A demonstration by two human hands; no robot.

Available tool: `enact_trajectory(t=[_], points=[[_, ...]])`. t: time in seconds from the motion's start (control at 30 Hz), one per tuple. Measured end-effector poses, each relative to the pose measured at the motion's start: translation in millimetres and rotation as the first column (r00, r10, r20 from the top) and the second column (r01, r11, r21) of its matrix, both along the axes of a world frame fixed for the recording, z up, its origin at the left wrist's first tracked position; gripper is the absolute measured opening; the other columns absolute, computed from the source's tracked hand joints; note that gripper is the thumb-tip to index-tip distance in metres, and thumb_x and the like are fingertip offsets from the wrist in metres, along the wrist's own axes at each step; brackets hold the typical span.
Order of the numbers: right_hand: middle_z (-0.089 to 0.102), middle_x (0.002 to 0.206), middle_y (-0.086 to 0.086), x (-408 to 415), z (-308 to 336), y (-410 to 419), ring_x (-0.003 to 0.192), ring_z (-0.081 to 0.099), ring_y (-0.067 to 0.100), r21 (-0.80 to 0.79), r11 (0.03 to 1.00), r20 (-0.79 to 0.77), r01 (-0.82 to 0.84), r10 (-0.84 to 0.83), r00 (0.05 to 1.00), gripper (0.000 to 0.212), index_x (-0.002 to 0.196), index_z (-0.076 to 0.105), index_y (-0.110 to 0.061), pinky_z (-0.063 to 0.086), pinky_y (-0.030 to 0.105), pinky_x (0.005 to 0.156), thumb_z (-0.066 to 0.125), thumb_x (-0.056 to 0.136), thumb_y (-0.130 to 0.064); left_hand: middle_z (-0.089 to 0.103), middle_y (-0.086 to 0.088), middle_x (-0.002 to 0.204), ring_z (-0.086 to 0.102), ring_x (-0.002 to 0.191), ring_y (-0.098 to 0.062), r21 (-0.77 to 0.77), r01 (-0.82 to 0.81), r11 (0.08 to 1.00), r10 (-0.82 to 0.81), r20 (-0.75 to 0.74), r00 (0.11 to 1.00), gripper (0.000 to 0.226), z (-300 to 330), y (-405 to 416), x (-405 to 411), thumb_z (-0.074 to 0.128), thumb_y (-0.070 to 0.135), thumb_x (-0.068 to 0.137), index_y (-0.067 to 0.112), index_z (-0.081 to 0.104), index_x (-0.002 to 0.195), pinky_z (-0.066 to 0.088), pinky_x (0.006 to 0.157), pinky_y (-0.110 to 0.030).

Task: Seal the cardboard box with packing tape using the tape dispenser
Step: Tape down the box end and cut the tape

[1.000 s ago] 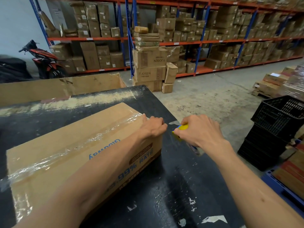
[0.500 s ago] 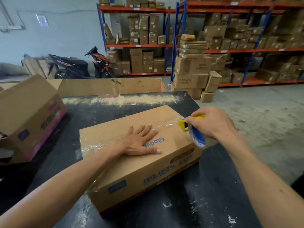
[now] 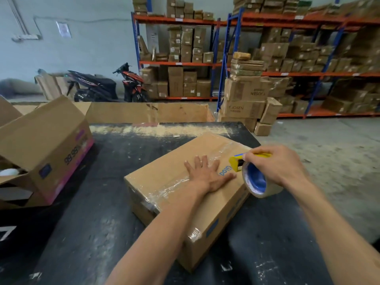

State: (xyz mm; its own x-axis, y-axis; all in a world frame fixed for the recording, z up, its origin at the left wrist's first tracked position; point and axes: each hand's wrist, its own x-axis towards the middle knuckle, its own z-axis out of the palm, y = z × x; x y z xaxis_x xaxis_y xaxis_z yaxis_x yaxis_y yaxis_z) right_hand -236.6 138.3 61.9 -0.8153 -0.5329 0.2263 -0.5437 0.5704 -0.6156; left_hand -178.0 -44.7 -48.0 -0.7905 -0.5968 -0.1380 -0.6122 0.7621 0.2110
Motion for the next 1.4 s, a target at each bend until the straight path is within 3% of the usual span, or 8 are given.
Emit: enact_trajectory(t=[0.13, 0.27, 0.57, 0.8, 0.93, 1.03, 1.27, 1.4], points=[[0.074, 0.089, -0.011, 1.9, -2.5, 13.3, 0.090, 0.062, 0.020, -0.039, 0.998, 0.024, -0.053, 0.054, 0.998, 0.009, 0.068, 0.071, -0.054, 0.049, 0.035, 0.076, 0.073, 0.077, -0.054, 0.009, -0.008, 0.167, 0.001, 0.154, -0.022, 0.096, 0.224, 0.970, -0.210, -0.135, 0.968, 0.096, 19.2, -17.3, 17.7, 0.031, 0.090, 0.077, 0.039, 0.015, 0.157, -0.009, 0.116, -0.063], [0.072, 0.080, -0.017, -2.0, -2.6, 18.1, 0.085, 0.063, 0.017, -0.089, 0.991, 0.060, -0.097, 0.103, 0.993, 0.011, 0.066, 0.071, -0.058, 0.045, 0.033, 0.070, 0.073, 0.077, -0.056, -0.008, 0.013, 0.165, -0.014, 0.150, -0.012, -0.048, 0.487, 0.872, -0.481, 0.100, 0.871, 0.091, 40.6, -80.3, 93.1, 0.029, 0.091, 0.077, 0.049, 0.007, 0.155, -0.023, 0.113, -0.059], [0.073, 0.082, -0.017, -7.4, -5.7, 7.1, 0.087, 0.065, 0.015, -0.122, 0.968, 0.095, -0.220, 0.232, 0.968, 0.010, 0.079, 0.075, -0.057, 0.055, 0.037, 0.076, 0.069, 0.073, -0.062, -0.010, 0.015, 0.165, -0.013, 0.153, -0.025, -0.032, 0.082, 0.996, -0.080, 0.074, 0.994, 0.096, 1.2, -36.5, 126.4, 0.020, 0.098, 0.070, 0.054, 0.000, 0.153, -0.013, 0.113, -0.067], [0.073, 0.088, -0.020, -9.8, -5.7, 23.6, 0.087, 0.063, 0.008, -0.157, 0.947, 0.114, -0.282, 0.301, 0.947, 0.015, 0.082, 0.078, -0.047, 0.051, 0.033, 0.070, 0.070, 0.077, -0.059, -0.006, -0.002, 0.168, -0.010, 0.151, -0.041, -0.004, -0.279, 0.960, 0.279, 0.050, 0.959, 0.111, 1.1, 44.6, 72.3, 0.009, 0.099, 0.065, 0.038, 0.004, 0.157, -0.014, 0.104, -0.077], [0.072, 0.088, -0.021, -17.4, -6.1, 40.1, 0.086, 0.062, 0.007, -0.136, 0.940, 0.095, -0.311, 0.325, 0.941, 0.016, 0.083, 0.079, -0.044, 0.046, 0.030, 0.066, 0.070, 0.079, -0.057, 0.009, -0.011, 0.166, 0.006, 0.153, -0.028, -0.042, -0.043, 0.998, 0.041, -0.067, 0.997, 0.101, 5.1, 50.3, 83.3, 0.015, 0.091, 0.079, 0.027, 0.018, 0.157, -0.001, 0.117, -0.064], [0.072, 0.091, -0.020, -25.8, -8.9, 50.0, 0.089, 0.062, 0.008, -0.138, 0.935, 0.102, -0.327, 0.342, 0.934, 0.019, 0.085, 0.079, -0.044, 0.046, 0.030, 0.067, 0.068, 0.080, -0.059, -0.010, -0.006, 0.166, -0.009, 0.153, -0.018, -0.094, 0.203, 0.975, -0.200, 0.035, 0.979, 0.096, 1.4, 49.4, 102.4, 0.014, 0.085, 0.086, 0.025, -0.002, 0.159, -0.004, 0.123, -0.049], [0.073, 0.090, -0.020, -16.2, -21.3, 54.0, 0.088, 0.063, 0.006, -0.155, 0.930, 0.151, -0.333, 0.355, 0.922, 0.016, 0.082, 0.080, -0.042, 0.049, 0.030, 0.072, 0.072, 0.078, -0.056, 0.001, -0.014, 0.166, 0.001, 0.153, -0.029, -0.258, 0.264, 0.929, -0.244, 0.107, 0.964, 0.118, -11.5, 51.2, 101.4, -0.001, 0.090, 0.069, 0.014, 0.003, 0.159, 0.002, 0.124, -0.048], [0.072, 0.091, -0.022, -6.7, -21.2, 52.5, 0.088, 0.062, 0.005, -0.146, 0.929, 0.149, -0.340, 0.361, 0.921, 0.017, 0.085, 0.079, -0.043, 0.046, 0.026, 0.067, 0.071, 0.079, -0.056, -0.012, -0.019, 0.164, -0.010, 0.152, -0.033, -0.152, 0.371, 0.916, -0.340, 0.196, 0.920, 0.124, -0.1, 40.3, 102.6, 0.025, 0.090, 0.070, 0.008, -0.008, 0.157, -0.004, 0.123, -0.048]])
